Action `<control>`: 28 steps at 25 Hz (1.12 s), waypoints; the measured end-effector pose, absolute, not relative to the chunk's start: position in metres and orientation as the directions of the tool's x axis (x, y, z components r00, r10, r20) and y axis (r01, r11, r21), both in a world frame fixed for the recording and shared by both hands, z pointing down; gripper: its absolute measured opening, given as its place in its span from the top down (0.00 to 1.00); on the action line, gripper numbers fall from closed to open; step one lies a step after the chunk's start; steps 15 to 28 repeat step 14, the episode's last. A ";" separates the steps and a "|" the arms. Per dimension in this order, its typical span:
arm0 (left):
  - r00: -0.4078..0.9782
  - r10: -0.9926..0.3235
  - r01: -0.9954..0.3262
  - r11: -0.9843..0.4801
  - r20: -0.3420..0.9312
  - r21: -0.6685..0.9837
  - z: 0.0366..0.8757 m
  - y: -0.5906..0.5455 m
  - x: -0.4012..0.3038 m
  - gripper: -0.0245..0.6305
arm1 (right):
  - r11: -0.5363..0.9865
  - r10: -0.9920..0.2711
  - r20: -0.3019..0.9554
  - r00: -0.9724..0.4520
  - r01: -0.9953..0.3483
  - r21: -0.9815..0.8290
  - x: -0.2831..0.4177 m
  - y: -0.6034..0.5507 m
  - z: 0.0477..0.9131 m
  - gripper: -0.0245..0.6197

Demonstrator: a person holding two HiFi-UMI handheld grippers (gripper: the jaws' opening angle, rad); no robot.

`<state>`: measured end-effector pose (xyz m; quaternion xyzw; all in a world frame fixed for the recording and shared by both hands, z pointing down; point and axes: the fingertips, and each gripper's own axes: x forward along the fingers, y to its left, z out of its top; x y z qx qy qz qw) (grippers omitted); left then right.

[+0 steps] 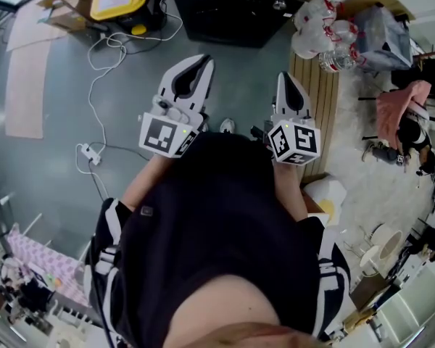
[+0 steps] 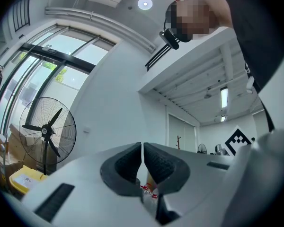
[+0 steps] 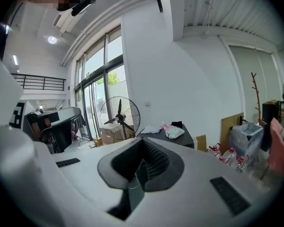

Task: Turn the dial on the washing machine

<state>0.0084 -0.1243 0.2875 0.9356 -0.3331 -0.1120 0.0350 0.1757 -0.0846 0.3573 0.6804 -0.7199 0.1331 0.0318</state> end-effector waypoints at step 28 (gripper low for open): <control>0.738 -0.643 -0.624 -0.765 -0.203 0.156 0.289 -0.129 0.000 0.91 | 0.037 -0.966 0.246 -0.075 -0.987 -0.157 0.168 -0.089 0.362 0.92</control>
